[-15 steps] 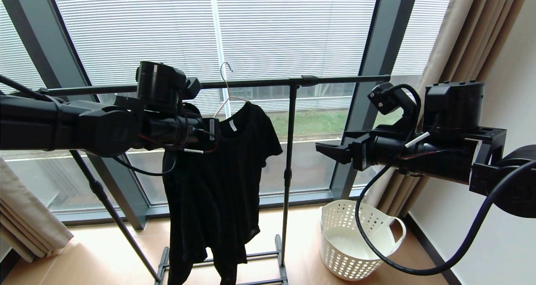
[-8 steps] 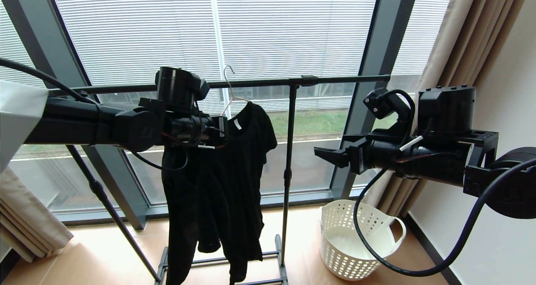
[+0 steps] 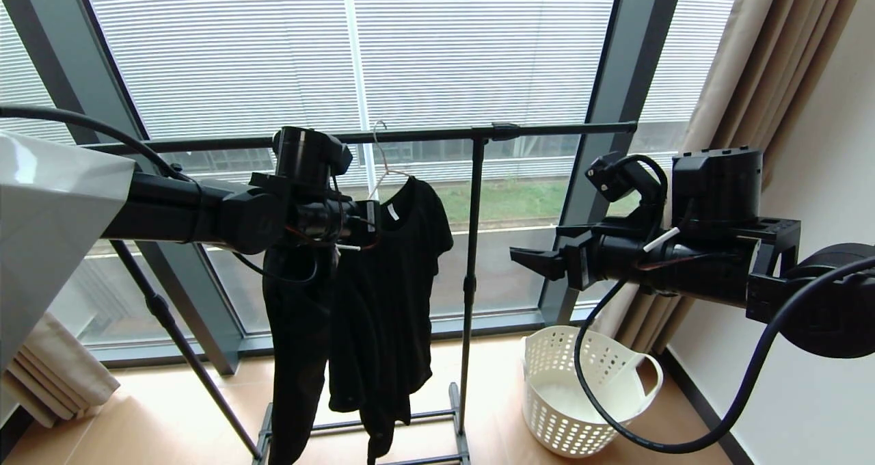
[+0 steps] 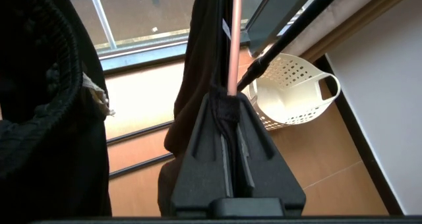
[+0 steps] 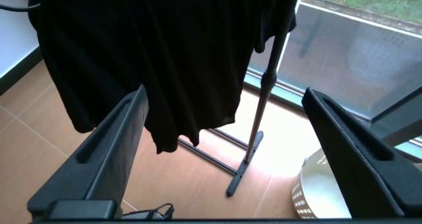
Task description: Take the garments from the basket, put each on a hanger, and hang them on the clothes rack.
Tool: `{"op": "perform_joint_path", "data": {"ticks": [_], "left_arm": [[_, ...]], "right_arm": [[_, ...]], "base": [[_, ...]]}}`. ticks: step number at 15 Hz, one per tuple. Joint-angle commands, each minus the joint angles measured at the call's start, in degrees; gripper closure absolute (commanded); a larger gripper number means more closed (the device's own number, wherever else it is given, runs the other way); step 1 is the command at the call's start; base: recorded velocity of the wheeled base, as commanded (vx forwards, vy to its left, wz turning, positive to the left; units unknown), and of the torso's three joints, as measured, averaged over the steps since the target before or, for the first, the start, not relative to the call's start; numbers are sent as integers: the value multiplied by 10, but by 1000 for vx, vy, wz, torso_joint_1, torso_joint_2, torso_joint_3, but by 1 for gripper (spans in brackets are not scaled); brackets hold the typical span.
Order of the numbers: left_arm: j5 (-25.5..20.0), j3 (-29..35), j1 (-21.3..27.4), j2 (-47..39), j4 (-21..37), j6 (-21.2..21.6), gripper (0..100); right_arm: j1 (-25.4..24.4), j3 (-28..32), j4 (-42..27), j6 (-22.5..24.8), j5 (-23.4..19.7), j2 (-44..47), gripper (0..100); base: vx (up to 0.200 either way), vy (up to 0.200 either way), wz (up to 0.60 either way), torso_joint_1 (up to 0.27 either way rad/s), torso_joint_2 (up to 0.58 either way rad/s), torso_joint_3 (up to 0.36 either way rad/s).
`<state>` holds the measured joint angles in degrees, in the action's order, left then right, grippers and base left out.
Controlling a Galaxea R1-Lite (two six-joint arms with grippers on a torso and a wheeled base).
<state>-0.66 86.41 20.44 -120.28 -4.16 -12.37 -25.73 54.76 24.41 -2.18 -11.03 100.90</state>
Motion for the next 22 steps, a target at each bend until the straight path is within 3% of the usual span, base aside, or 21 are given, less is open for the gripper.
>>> {"op": "perform_joint_path", "data": {"ticks": [1,3,4,10,12,17,19,21,22], "left_arm": [[0,-1,0,-1,-1,0,100],[0,-2,0,-3,-1,1,100],[0,-3,0,-2,-1,1,0],[1,-102,19,88,5,26,0],[1,-158,27,182,6,35,0],[57,-433,37,452,6,67,0],[61,-520,33,530,3,67,0],[73,-665,28,652,-23,66,0],[84,-689,28,699,-24,66,0]], "right_arm": [[-1,0,0,0,0,2,0],[0,0,0,0,0,2,0],[0,0,0,0,0,2,0],[0,-7,1,0,7,-5,0],[0,-37,0,3,58,-78,0],[0,-257,-3,24,186,-305,0],[0,-331,-1,24,201,-365,0],[1,-438,3,17,214,-449,0],[2,-471,0,10,215,-489,0]], "base": [[0,0,0,0,0,0],[0,0,0,0,0,0],[0,0,0,0,0,0],[0,0,0,0,0,0],[0,0,0,0,0,0],[0,0,0,0,0,0],[0,0,0,0,0,0],[0,0,0,0,0,0],[0,0,0,0,0,0]]}}
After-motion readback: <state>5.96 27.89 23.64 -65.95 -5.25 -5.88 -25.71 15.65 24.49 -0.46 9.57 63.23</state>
